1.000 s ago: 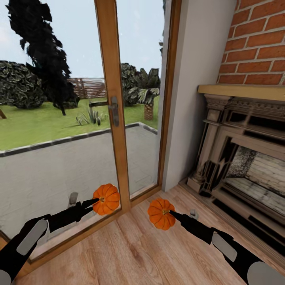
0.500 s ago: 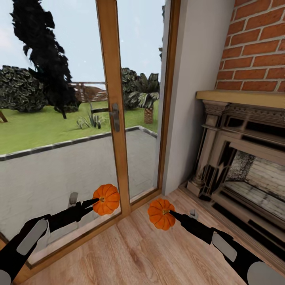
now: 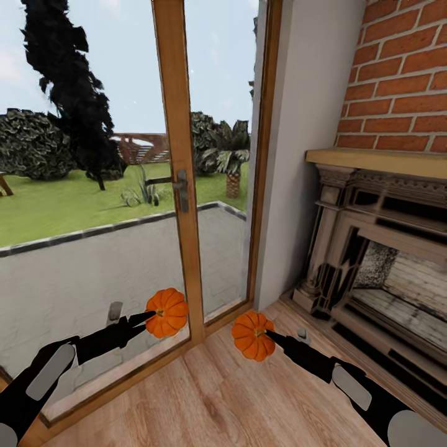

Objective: Place each of the two pumpkins and all three candles from the living room inside a cabinet in the living room (use any cabinet), then make sure every cabinet is closed, and position the cauldron so it is next to a table in the living room.

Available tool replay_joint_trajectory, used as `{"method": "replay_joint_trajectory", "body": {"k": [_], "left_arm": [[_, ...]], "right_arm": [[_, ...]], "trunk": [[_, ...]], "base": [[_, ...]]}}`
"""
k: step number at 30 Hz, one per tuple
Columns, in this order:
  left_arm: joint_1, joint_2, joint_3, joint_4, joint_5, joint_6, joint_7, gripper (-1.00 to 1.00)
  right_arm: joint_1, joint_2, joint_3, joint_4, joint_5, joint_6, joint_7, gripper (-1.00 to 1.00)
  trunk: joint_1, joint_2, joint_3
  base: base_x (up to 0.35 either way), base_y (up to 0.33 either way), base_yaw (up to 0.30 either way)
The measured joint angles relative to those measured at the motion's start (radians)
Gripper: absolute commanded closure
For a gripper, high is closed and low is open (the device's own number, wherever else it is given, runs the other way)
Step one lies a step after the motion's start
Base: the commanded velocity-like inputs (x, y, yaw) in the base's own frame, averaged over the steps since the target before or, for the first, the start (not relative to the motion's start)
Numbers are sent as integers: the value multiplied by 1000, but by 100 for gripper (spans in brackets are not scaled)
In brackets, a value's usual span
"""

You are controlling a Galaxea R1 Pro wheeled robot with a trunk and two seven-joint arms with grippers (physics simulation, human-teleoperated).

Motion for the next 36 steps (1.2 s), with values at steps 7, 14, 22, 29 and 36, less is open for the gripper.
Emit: {"method": "replay_joint_trajectory", "body": {"k": [7, 14, 22, 29, 36], "left_arm": [[0, 0, 0, 0, 0, 0, 0, 100], [0, 1, 0, 0, 0, 0, 0, 100], [-1, 1, 0, 0, 0, 0, 0, 100], [0, 1, 0, 0, -2, -1, 0, 100], [0, 1, 0, 1, -2, -1, 0, 100]], "right_arm": [[0, 0, 0, 0, 0, 1, 2, 100], [1, 0, 0, 0, 0, 1, 4, 100], [0, 1, 0, 0, 0, 1, 2, 100], [0, 1, 0, 0, 1, 1, 0, 100], [0, 1, 0, 1, 0, 1, 2, 100]], "trunk": [[-27, 49, 22], [-54, 98, 44], [-84, 154, 69], [-100, 183, 82], [-100, 183, 82]], "base": [[0, 0, 0], [0, 0, 0], [0, 0, 0], [0, 0, -6], [0, 0, -222]]}}
